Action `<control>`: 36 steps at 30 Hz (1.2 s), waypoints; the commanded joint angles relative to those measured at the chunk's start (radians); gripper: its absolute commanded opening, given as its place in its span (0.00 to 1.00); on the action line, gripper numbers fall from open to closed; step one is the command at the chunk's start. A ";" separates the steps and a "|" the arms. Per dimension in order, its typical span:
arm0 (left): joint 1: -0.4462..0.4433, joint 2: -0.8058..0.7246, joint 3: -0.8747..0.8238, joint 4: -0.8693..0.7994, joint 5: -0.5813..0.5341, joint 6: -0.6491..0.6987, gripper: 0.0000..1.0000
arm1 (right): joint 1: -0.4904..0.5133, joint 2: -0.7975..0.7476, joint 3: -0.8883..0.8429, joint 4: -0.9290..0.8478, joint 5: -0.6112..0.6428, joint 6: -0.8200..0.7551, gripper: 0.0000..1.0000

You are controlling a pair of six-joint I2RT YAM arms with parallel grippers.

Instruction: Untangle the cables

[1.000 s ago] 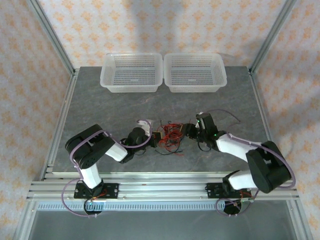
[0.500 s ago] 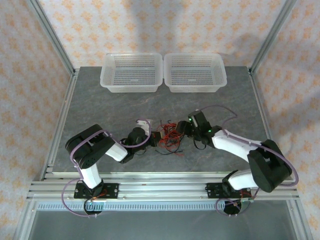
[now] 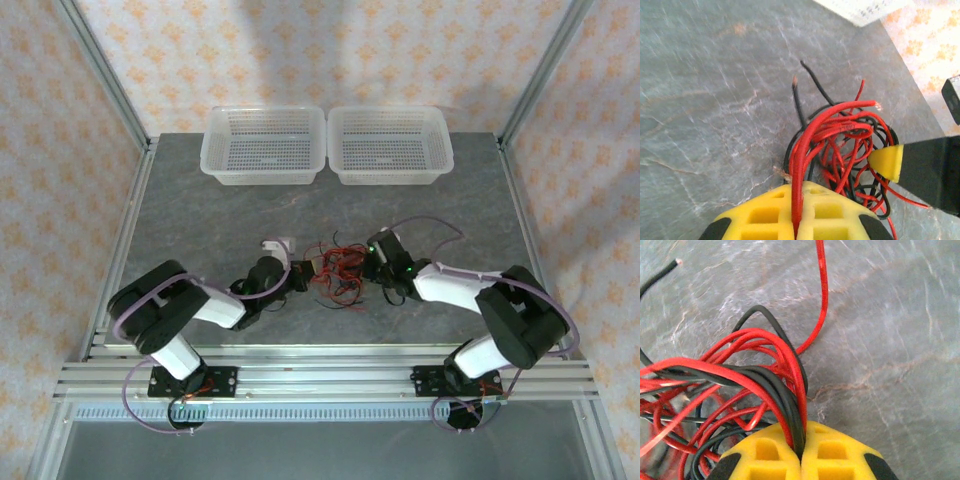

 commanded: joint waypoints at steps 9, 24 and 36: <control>-0.004 -0.386 0.105 -0.525 -0.177 0.232 0.42 | -0.021 -0.043 0.211 -0.179 -0.087 -0.615 0.00; -0.093 -0.124 0.222 -0.486 -0.124 0.424 0.54 | -0.040 0.198 0.473 -0.419 -0.305 -0.868 0.00; -0.032 0.141 0.284 -0.363 -0.112 0.435 0.17 | -0.048 0.220 0.451 -0.409 -0.234 -0.806 0.00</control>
